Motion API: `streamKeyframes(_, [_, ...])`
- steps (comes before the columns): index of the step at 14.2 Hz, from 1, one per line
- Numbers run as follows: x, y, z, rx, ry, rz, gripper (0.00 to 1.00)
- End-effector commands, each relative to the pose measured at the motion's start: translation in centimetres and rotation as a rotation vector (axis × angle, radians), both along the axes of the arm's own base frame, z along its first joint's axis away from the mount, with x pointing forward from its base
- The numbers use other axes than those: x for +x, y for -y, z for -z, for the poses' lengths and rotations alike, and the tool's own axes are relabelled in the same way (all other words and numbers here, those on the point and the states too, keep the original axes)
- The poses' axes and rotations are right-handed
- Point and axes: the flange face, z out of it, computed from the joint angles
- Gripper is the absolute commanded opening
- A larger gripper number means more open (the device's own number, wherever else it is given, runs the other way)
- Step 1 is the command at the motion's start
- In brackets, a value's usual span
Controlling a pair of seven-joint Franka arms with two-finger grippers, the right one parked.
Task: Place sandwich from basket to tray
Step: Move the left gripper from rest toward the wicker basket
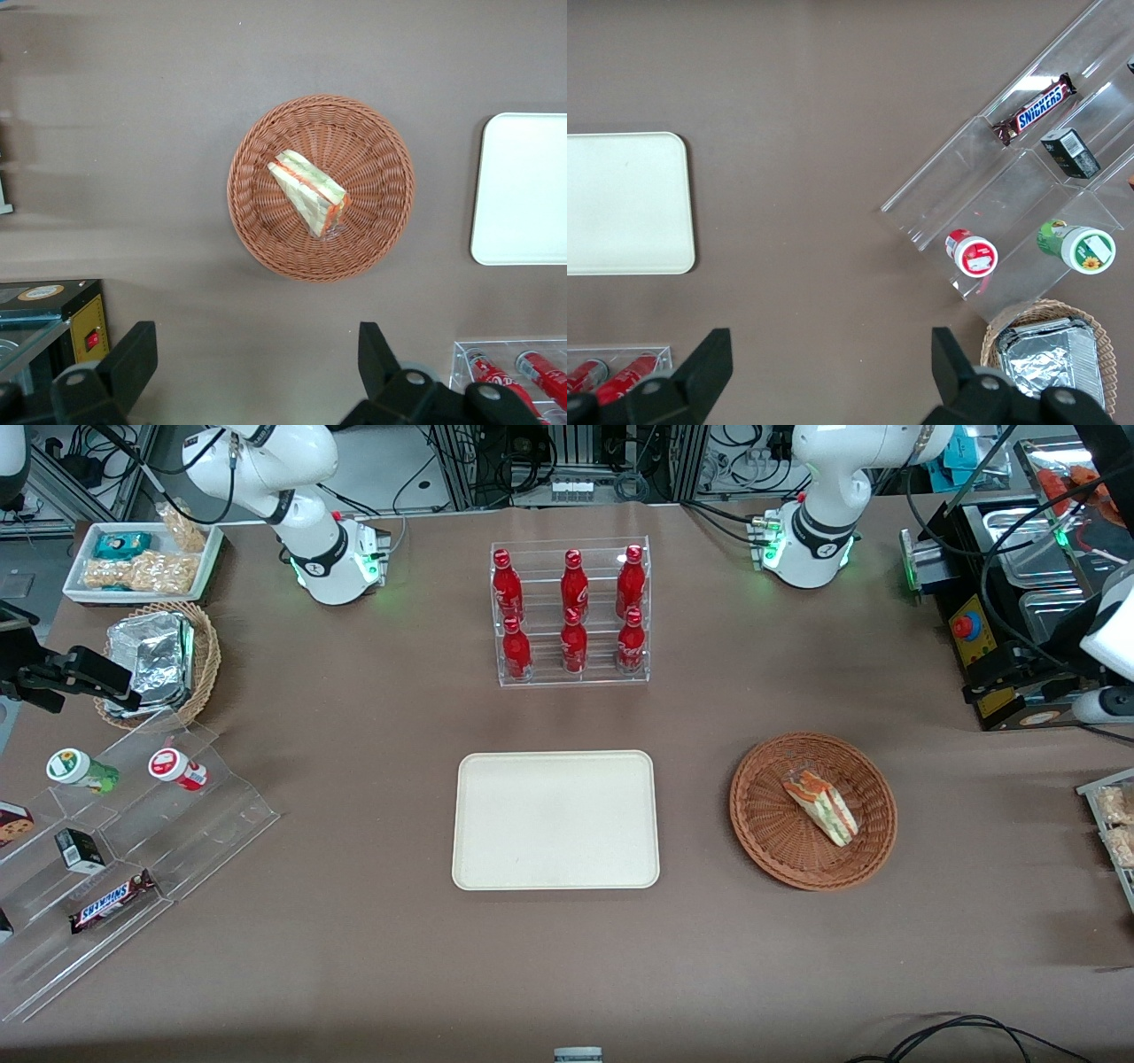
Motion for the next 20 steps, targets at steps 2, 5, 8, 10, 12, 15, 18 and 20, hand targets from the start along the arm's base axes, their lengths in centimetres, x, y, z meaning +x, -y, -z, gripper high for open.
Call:
streamKeyframes(2, [0.4, 0.0, -0.4, 0.024, -0.007, 0.004, 1.00])
streamKeyframes(5, [0.5, 0.0, -0.2, 0.026, -0.010, -0.004, 1.00])
streamKeyframes(8, [0.2, 0.3, 0.2, 0.025, -0.027, 0.001, 1.00])
streamKeyframes(10, [0.3, 0.6, 0.4, 0.024, -0.033, 0.010, 1.00])
streamKeyframes(12, [0.1, 1.4, 1.6, 0.029, -0.059, 0.021, 1.00])
streamKeyframes(15, [0.3, 2.2, 6.3, 0.036, -0.110, 0.028, 1.00])
streamKeyframes(18, [0.4, 3.8, 14.3, 0.046, -0.069, 0.019, 1.00])
streamKeyframes(20, [0.7, 6.1, 19.8, 0.101, -0.025, -0.126, 1.00])
